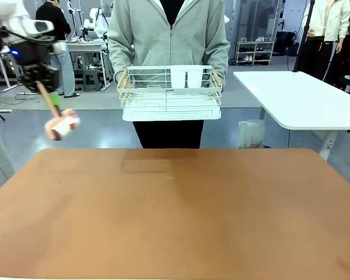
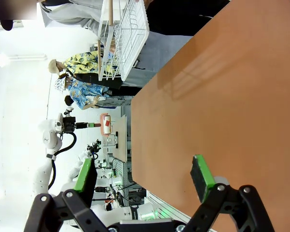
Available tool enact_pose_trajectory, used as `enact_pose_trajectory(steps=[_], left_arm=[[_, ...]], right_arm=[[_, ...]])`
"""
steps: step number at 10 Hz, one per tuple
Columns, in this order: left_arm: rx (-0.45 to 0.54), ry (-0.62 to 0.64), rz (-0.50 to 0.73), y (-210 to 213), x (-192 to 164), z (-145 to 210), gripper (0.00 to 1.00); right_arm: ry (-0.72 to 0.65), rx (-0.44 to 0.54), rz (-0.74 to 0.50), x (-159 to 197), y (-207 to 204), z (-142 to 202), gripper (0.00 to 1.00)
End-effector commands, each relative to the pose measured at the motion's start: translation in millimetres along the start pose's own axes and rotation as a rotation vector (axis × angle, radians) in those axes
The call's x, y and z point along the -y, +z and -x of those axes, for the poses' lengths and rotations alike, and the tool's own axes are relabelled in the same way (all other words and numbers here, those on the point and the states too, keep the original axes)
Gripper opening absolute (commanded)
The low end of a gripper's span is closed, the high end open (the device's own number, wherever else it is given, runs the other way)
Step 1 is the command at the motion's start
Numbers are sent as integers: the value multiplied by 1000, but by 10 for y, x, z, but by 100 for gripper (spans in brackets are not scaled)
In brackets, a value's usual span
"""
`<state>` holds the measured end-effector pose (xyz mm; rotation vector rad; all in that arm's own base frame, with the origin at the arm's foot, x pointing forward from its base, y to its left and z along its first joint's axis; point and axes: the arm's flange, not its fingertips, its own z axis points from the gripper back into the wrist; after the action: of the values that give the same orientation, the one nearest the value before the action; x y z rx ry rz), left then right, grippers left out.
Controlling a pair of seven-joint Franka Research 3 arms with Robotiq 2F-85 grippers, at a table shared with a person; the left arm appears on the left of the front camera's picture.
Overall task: Clean the table.
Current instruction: Clean the table with the Lint Roller when the human lifts the Dish drying rack, then place the Lint Roller down when the Dish drying rack is positioned in the middle of the table.
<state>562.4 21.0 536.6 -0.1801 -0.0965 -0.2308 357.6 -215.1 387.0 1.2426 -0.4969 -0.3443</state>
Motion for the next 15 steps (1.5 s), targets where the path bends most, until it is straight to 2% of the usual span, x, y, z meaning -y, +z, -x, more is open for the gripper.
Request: enact_pose_trajectory(steps=[1,3,4,15], left_arm=[[3,45,-38,80,-22,90,21],[32,87,-5,51,-84,183,21],[7,33,-47,139,-209,100,21],[7,33,-47,139,-209,100,21]], right_arm=[[1,3,-2,-22,7,16,100],[1,3,-2,-22,7,16,100],[1,3,-2,-22,7,16,100],[1,3,-2,-22,7,16,100]])
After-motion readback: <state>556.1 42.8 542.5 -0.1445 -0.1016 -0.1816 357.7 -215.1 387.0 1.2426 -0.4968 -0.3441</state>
